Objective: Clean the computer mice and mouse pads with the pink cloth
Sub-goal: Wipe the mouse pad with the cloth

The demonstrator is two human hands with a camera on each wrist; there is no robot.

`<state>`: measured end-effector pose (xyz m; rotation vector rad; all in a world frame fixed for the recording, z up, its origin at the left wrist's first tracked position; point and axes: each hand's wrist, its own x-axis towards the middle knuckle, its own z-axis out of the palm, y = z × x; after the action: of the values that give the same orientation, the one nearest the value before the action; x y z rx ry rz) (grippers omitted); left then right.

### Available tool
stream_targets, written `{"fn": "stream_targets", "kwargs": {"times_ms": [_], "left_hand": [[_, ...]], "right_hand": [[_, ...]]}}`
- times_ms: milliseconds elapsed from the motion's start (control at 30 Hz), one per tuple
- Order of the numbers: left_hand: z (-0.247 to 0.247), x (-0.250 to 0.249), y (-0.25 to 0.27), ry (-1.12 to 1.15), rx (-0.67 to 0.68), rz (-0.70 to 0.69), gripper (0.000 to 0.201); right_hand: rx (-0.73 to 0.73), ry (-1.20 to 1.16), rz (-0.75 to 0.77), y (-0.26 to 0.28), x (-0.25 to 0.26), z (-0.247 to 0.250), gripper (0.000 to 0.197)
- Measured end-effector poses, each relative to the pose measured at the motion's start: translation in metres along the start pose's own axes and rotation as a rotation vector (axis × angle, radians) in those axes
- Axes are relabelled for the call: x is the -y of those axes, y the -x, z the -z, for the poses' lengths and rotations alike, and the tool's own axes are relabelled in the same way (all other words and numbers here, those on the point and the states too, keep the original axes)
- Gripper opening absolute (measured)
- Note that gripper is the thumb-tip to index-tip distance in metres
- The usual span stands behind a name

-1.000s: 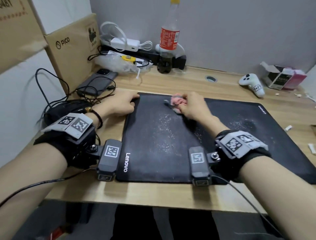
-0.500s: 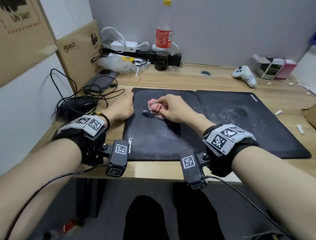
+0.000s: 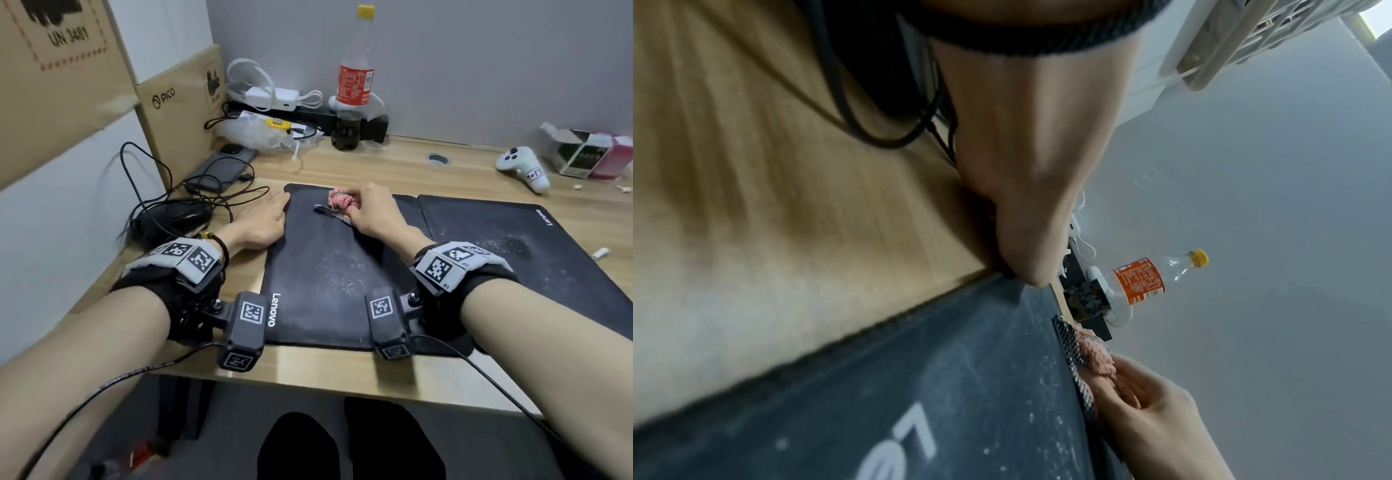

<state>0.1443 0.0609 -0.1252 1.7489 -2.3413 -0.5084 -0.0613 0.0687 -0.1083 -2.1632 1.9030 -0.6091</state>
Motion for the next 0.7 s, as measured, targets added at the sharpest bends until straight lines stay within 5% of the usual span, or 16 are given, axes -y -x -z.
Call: {"fn": "stream_targets", "kwargs": {"times_ms": [300,533,700], "left_hand": [[0.009,-0.013,0.012,0.059,0.068,0.052,0.046],[0.005,-0.009,0.009,0.093,0.012,0.158,0.043],[0.01,-0.005,0.002,0.06,0.069,0.136,0.072]], "right_hand": [[0.105,0.002,0.035,0.005,0.014,0.005,0.03],[0.541,0.076,0.187,0.049,0.044,0.037,0.029],[0.476,0.012,0.192,0.054,0.04,0.031,0.026]]}}
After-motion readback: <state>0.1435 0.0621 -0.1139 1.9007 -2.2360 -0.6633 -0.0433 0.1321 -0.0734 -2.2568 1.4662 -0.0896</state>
